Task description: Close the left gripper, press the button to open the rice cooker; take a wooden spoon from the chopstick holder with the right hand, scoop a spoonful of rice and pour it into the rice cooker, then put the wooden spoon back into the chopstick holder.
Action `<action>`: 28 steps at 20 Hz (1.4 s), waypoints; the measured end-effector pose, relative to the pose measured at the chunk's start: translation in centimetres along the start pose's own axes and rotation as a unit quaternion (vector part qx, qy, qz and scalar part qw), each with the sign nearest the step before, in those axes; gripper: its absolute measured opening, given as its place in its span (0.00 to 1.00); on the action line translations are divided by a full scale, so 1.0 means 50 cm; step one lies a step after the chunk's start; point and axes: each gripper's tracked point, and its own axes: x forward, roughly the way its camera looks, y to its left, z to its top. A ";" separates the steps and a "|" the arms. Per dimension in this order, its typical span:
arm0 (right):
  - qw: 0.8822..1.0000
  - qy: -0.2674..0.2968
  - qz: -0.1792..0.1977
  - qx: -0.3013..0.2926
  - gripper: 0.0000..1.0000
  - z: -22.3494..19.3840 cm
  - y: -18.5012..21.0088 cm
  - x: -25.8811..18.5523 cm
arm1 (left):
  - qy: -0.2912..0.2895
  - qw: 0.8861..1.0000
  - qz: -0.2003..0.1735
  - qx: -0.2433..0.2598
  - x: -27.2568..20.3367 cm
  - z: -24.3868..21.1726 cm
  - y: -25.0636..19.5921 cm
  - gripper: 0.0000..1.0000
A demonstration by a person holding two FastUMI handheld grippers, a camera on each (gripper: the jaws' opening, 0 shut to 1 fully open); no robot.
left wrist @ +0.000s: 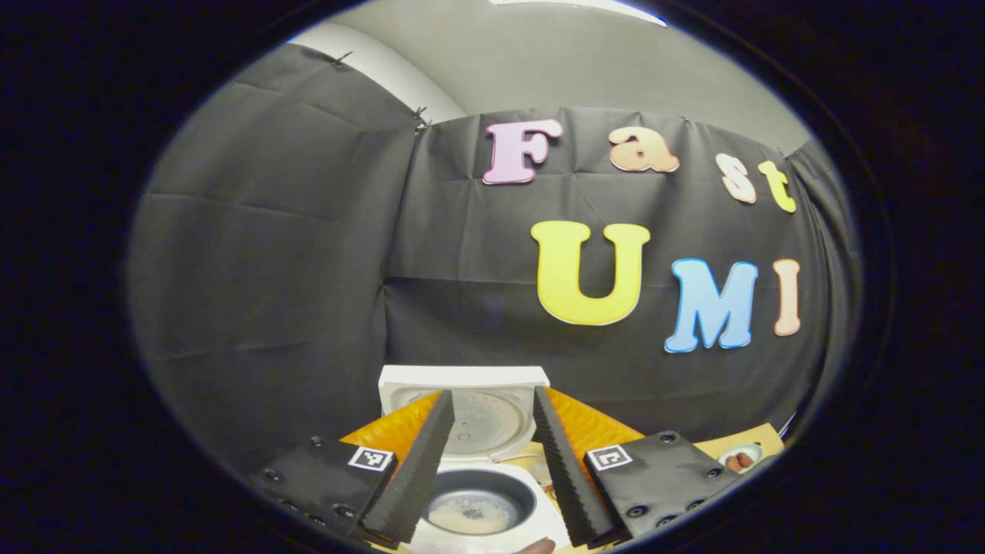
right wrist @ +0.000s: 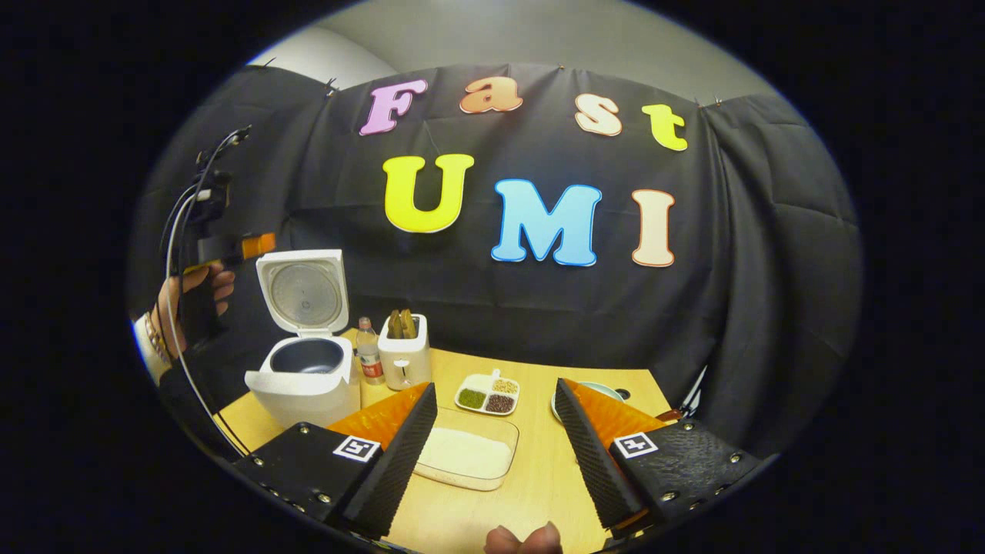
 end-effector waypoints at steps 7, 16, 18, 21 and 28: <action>0.998 0.048 0.020 -0.029 0.95 -0.043 0.074 -0.012 | -0.029 0.999 0.029 -0.008 0.244 0.051 0.049 0.78; 0.995 0.072 0.049 -0.046 0.95 -0.069 0.128 0.000 | 0.076 0.993 0.072 0.048 0.439 -0.093 0.101 0.81; 0.994 0.081 0.058 -0.037 0.95 -0.081 0.141 0.003 | 0.081 0.994 0.064 0.035 0.430 -0.104 0.090 0.77; 0.994 0.082 0.064 -0.040 0.95 -0.079 0.149 0.002 | 0.065 0.996 0.054 0.039 0.418 -0.096 0.088 0.90; 0.993 0.088 0.074 -0.038 0.95 -0.091 0.166 -0.010 | 0.045 0.998 0.018 0.044 0.275 -0.121 0.062 0.84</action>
